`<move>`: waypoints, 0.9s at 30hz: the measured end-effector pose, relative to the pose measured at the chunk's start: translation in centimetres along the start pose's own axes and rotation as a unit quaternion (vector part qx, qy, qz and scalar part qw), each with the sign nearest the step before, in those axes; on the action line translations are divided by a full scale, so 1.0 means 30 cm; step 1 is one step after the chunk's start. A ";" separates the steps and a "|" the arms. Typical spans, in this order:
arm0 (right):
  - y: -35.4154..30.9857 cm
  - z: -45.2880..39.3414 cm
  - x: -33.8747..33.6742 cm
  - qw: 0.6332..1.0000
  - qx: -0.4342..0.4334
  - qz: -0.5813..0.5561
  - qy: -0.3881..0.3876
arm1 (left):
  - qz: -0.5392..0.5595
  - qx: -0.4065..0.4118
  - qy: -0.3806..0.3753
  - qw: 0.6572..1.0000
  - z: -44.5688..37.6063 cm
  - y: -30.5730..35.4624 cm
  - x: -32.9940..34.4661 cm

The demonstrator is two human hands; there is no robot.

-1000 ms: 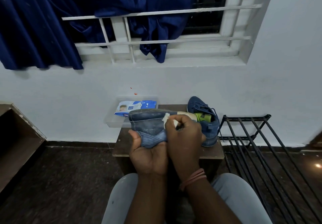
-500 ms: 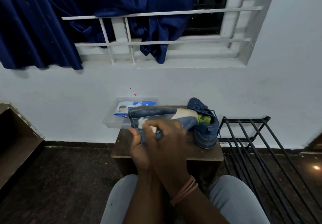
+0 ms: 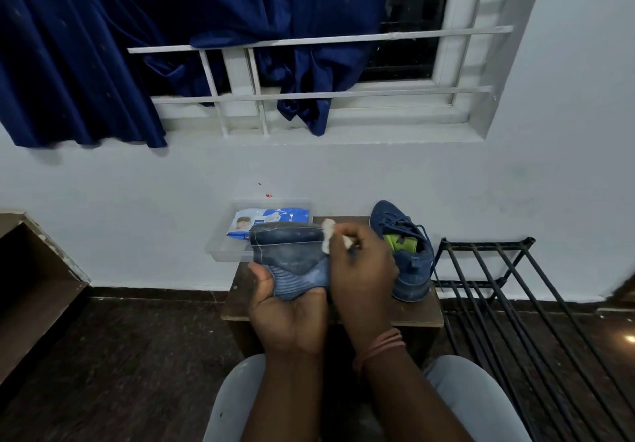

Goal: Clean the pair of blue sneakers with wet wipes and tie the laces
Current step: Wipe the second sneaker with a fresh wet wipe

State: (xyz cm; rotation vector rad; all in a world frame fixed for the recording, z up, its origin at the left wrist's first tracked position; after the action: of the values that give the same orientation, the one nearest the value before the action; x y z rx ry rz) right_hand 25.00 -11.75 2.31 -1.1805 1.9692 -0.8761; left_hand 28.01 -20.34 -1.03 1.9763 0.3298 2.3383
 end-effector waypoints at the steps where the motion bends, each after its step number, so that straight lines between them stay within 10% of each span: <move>1: 0.007 -0.001 -0.007 1.000 0.023 -0.017 0.006 | 0.035 0.016 -0.045 0.998 0.001 -0.003 0.005; 7: -0.213 0.073 0.023 0.978 -0.181 0.057 -0.083 | 0.018 -0.048 -0.100 0.994 0.008 -0.004 -0.031; 14: 0.053 0.057 -0.047 0.999 -0.007 0.025 -0.043 | -0.087 0.071 -0.010 0.994 0.000 0.044 0.025; 20: -0.072 0.052 -0.129 0.992 -0.098 -0.068 -0.042 | -0.185 0.030 0.043 0.981 0.011 0.086 0.155; 27: -0.149 0.033 -0.242 0.960 -0.264 0.074 -0.050 | -0.405 0.136 0.144 0.893 0.029 0.112 0.179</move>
State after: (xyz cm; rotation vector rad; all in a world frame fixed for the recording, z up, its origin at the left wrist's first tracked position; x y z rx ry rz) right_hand 30.51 -6.99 6.87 -1.3079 2.2437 -0.2061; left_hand 28.22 -22.53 4.98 1.1658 1.2719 2.0393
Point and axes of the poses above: each hand's wrist, its own z-axis away from the middle knuckle, its own x-axis out of the palm, y = z × x, the point moved 2 cm from there along -z, towards the middle knuckle, and after that the axes turned 8 degrees about -x, right-handed, at the moved point
